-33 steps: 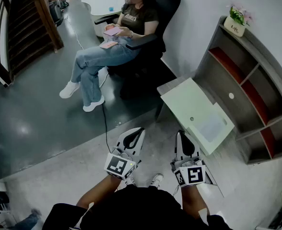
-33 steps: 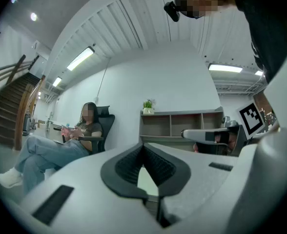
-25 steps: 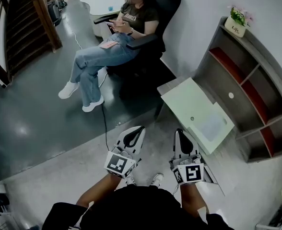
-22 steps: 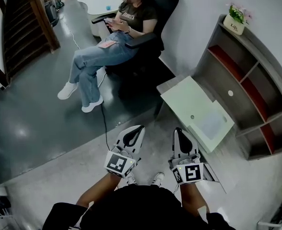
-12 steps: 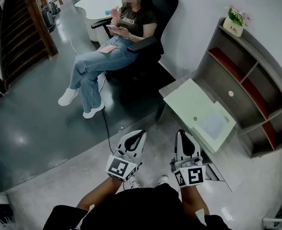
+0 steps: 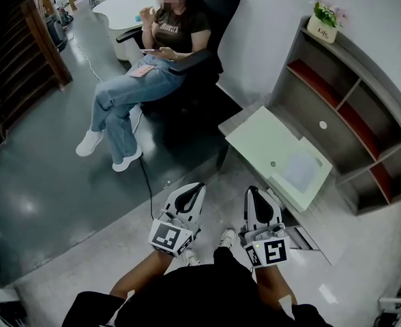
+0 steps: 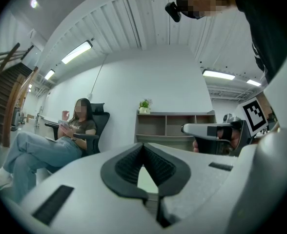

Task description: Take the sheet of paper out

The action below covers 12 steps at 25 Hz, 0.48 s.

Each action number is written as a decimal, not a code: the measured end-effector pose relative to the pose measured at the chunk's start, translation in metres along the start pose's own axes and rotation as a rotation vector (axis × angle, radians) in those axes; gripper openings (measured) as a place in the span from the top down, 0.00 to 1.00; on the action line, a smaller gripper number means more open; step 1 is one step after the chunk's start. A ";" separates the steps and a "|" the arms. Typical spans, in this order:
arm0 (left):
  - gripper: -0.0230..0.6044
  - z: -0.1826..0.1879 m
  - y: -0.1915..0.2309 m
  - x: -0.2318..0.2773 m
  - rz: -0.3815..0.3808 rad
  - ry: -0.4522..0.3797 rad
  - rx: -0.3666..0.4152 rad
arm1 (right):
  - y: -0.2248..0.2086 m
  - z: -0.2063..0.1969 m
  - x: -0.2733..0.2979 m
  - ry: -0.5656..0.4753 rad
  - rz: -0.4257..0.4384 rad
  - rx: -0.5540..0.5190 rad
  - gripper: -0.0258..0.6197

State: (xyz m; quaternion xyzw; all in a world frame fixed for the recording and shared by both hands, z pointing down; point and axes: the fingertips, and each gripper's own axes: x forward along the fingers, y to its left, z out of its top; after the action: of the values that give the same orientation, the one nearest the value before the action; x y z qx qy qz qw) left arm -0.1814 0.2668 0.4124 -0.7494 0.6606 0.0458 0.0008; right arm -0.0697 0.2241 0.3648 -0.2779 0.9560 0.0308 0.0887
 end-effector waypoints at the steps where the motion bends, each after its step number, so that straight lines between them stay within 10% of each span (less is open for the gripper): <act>1: 0.95 0.000 0.000 0.006 -0.001 0.002 0.001 | -0.005 -0.001 0.002 0.000 0.001 0.000 0.93; 12: 0.95 -0.011 -0.007 0.072 -0.004 0.028 -0.004 | -0.062 -0.016 0.015 0.011 -0.001 0.002 0.93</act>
State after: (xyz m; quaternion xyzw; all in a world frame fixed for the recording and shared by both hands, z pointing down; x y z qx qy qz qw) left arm -0.1645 0.1961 0.4176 -0.7514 0.6588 0.0369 -0.0099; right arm -0.0514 0.1626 0.3766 -0.2787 0.9563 0.0284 0.0836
